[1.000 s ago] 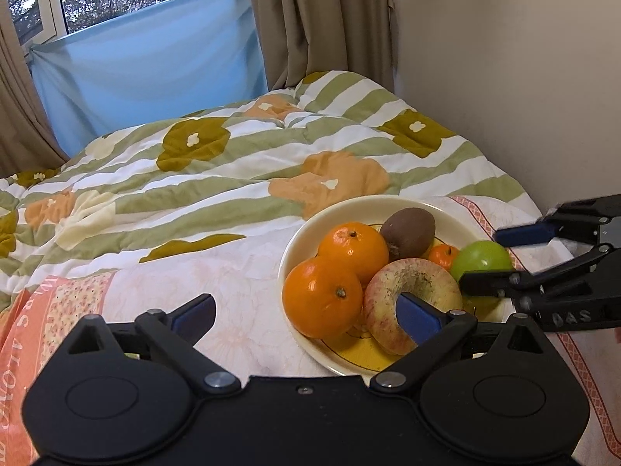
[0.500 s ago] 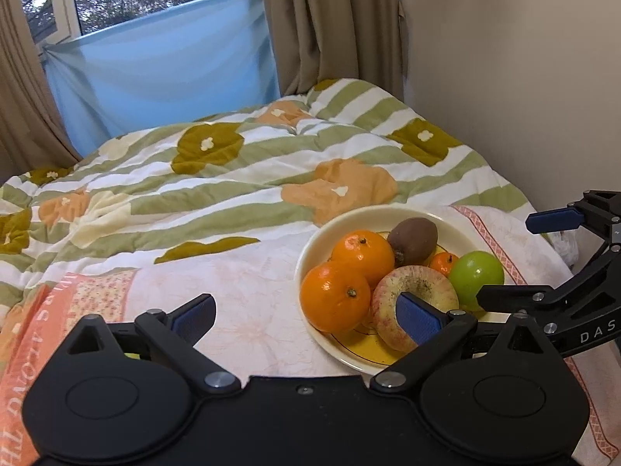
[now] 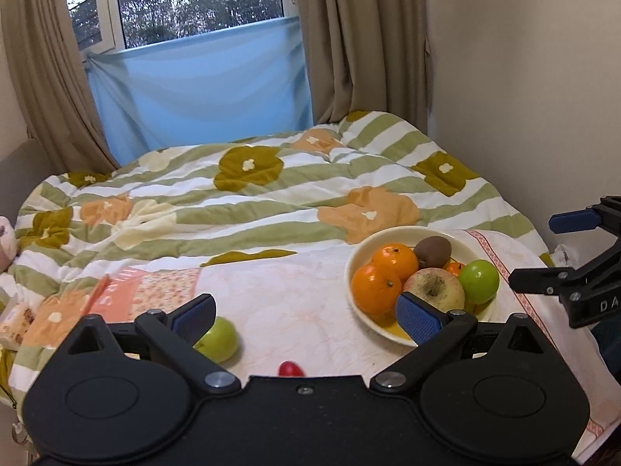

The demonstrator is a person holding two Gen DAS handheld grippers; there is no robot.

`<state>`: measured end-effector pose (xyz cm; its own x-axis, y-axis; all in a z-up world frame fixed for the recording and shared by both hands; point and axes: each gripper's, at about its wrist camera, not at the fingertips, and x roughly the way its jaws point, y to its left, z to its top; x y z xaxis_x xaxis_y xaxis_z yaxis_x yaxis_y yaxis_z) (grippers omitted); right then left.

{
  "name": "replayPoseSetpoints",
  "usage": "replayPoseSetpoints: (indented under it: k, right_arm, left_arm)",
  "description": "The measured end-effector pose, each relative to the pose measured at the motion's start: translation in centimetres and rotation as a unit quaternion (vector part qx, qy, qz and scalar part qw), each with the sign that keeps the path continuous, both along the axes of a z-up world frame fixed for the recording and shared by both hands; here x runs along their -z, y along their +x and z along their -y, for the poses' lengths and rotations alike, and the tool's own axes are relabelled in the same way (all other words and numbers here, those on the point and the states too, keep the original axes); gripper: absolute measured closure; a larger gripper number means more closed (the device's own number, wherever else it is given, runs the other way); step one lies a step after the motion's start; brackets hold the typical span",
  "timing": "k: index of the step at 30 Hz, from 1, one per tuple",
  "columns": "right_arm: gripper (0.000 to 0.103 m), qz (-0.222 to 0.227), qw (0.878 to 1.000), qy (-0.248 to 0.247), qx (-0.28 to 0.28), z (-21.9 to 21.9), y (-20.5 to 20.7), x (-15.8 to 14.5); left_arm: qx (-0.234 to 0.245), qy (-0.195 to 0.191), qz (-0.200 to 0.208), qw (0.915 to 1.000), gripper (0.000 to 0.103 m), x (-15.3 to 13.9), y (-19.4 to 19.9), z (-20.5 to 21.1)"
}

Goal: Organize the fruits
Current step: 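Move both tools back toward the cherry tomatoes and mandarin on the cloth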

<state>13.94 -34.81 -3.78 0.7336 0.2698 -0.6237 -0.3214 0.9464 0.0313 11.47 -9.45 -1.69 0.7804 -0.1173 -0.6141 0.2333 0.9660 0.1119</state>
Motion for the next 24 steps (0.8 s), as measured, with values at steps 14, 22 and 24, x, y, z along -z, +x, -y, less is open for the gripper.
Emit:
replayPoseSetpoints:
  k: [14, 22, 24]
  right_arm:
    - [0.0, -0.008, 0.999, -0.016, 0.051, -6.7, -5.0, -3.0]
    - [0.0, -0.021, 0.993, 0.006, 0.116, -10.8, -7.0, -2.3]
    - [0.0, -0.026, 0.991, 0.009, 0.13, -11.6, -7.2, -1.9]
  left_arm:
    - [0.069, 0.007, -0.007, 0.9975, 0.002, -1.1, -1.7, -5.9]
    - [0.131, 0.014, -0.021, 0.9911, 0.002, 0.0, -1.2, -8.5]
    - [0.147, 0.01, -0.026, 0.9888, 0.002, 0.7, -0.8, -8.9]
